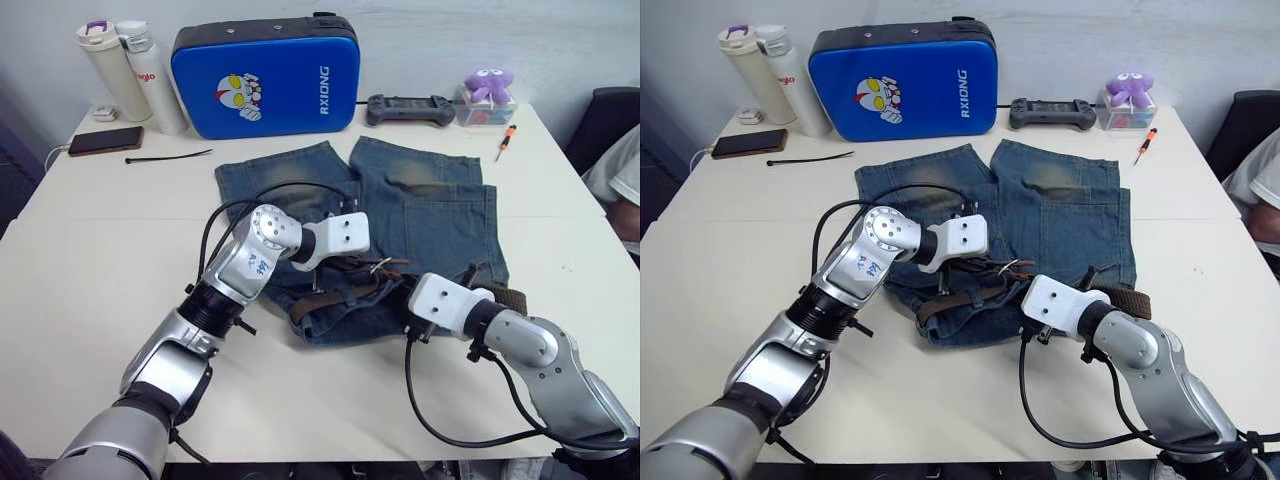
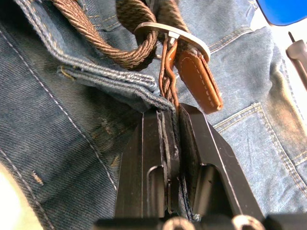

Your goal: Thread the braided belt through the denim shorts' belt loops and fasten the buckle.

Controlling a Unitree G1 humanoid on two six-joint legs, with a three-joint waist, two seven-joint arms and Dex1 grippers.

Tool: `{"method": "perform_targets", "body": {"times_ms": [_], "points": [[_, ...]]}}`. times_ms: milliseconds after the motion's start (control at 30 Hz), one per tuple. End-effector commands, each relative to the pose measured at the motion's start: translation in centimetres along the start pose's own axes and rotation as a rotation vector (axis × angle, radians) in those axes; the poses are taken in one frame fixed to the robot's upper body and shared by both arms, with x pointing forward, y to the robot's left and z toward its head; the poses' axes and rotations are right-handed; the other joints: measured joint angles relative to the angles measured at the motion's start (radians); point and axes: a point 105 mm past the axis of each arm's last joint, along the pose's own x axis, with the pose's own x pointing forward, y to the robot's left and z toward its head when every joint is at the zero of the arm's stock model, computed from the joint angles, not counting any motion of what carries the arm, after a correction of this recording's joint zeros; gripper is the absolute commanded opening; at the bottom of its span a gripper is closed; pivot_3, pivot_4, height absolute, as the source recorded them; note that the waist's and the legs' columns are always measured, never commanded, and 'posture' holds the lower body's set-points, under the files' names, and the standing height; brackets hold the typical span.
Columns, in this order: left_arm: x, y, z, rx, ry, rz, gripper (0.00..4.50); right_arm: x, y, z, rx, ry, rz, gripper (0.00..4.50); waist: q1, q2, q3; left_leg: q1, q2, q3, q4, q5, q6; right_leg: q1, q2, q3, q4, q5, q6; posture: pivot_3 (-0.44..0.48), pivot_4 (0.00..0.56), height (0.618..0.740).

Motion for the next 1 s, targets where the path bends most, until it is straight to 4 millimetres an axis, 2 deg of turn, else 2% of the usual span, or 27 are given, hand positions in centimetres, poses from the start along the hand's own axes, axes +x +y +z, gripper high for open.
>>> {"method": "perform_targets", "body": {"times_ms": [33, 233, 367, 433, 500, 533, 667, 700, 733, 767, 900, 1000], "points": [[0.8, -1.4, 3.1, 0.083, -0.088, -0.060, 0.00, -0.1, 0.3, 2.0, -0.037, -0.082, 0.016, 0.08, 0.001, 0.000, 0.000, 0.000, 0.000, 0.000, 0.000, 0.000, 0.000, 0.000, 0.000, 0.000, 0.000, 0.000, 0.000, 0.000, 0.150, 0.740], [1.5, -1.9, 3.8, 0.089, -0.109, -0.080, 0.00, -0.2, 0.4, 1.9, -0.043, -0.076, 0.025, 0.08, 0.000, 0.000, 0.000, 0.000, 0.000, 0.000, 0.000, 0.000, 0.000, 0.000, 0.000, 0.000, 0.000, 0.000, 0.000, 0.000, 0.150, 0.740], [1.5, -1.9, 3.2, 0.089, -0.092, -0.080, 0.00, -0.6, 0.2, 1.5, -0.043, -0.061, 0.020, 0.08, 0.001, 0.000, 0.000, 0.000, 0.000, 0.000, 0.000, 0.000, 0.000, 0.000, 0.000, 0.000, 0.000, 0.000, 0.000, 0.000, 0.150, 0.740], [1.4, -1.9, 2.8, 0.089, -0.079, -0.077, 0.00, -1.1, -0.6, 1.6, -0.035, -0.067, -0.005, 0.08, 0.001, 0.000, 0.000, 0.000, 0.000, 0.000, 0.000, 0.000, 0.000, 0.000, 0.000, 0.000, 0.000, 0.000, 0.000, 0.000, 0.150, 0.740], [1.3, -1.8, 2.5, 0.089, -0.072, -0.074, 0.00, -1.5, -1.2, 1.7, -0.029, -0.077, -0.014, 0.94, 0.002, 0.000, 0.000, 0.000, 0.000, 0.000, 0.000, 0.000, 0.000, 0.000, 0.000, 0.000, 0.000, 0.000, 0.000, 0.000, 0.150, 0.740], [1.4, -1.8, 2.5, 0.088, -0.071, -0.073, 0.00, -1.8, -1.0, 1.8, -0.018, -0.081, 0.007, 1.20, 0.002, 0.000, 0.000, 0.000, 0.000, 0.000, 0.000, 0.000, 0.000, 0.000, 0.000, 0.000, 0.000, 0.000, 0.000, 0.000, 0.150, 0.740], [1.5, -1.8, 2.5, 0.105, -0.069, -0.074, 0.00, -2.6, -0.9, 1.7, -0.009, -0.092, 0.062, 3.18, 0.002, 0.000, 0.000, 0.000, 0.000, 0.000, 0.000, 0.000, 0.000, 0.000, 0.000, 0.000, 0.000, 0.000, 0.000, 0.000, 0.150, 0.740], [1.6, -1.9, 2.6, 0.108, -0.072, -0.077, 0.00, -2.9, -1.0, 1.8, 0.015, -0.102, 0.064, 3.49, 0.002, 0.000, 0.000, 0.000, 0.000, 0.000, 0.000, 0.000, 0.000, 0.000, 0.000, 0.000, 0.000, 0.000, 0.000, 0.000, 0.150, 0.740], [1.6, -2.0, 2.7, 0.112, -0.073, -0.081, 0.00, -3.1, -1.3, 1.8, 0.028, -0.112, 0.058, 4.11, 0.002, 0.000, 0.000, 0.000, 0.000, 0.000, 0.000, 0.000, 0.000, 0.000, 0.000, 0.000, 0.000, 0.000, 0.000, 0.000, 0.150, 0.740], [1.7, -2.0, 2.7, 0.114, -0.073, -0.082, 0.00, -3.4, -1.5, 1.8, 0.044, -0.120, 0.066, 4.48, 0.002, 0.000, 0.000, 0.000, 0.000, 0.000, 0.000, 0.000, 0.000, 0.000, 0.000, 0.000, 0.000, 0.000, 0.000, 0.000, 0.150, 0.740], [1.6, -1.8, 2.6, 0.113, -0.071, -0.077, 0.00, -4.2, -2.2, 2.0, 0.087, -0.139, 0.067, 4.48, 0.002, 0.000, 0.000, 0.000, 0.000, 0.000, 0.000, 0.000, 0.000, 0.000, 0.000, 0.000, 0.000, 0.000, 0.000, 0.000, 0.150, 0.740], [1.6, -1.6, 2.7, 0.113, -0.072, -0.072, 0.00, -4.2, -3.1, 1.1, 0.030, -0.080, 0.037, 4.48, 0.002, 0.000, 0.000, 0.000, 0.000, 0.000, 0.000, 0.000, 0.000, 0.000, 0.000, 0.000, 0.000, 0.000, 0.000, 0.000, 0.150, 0.740]]}}
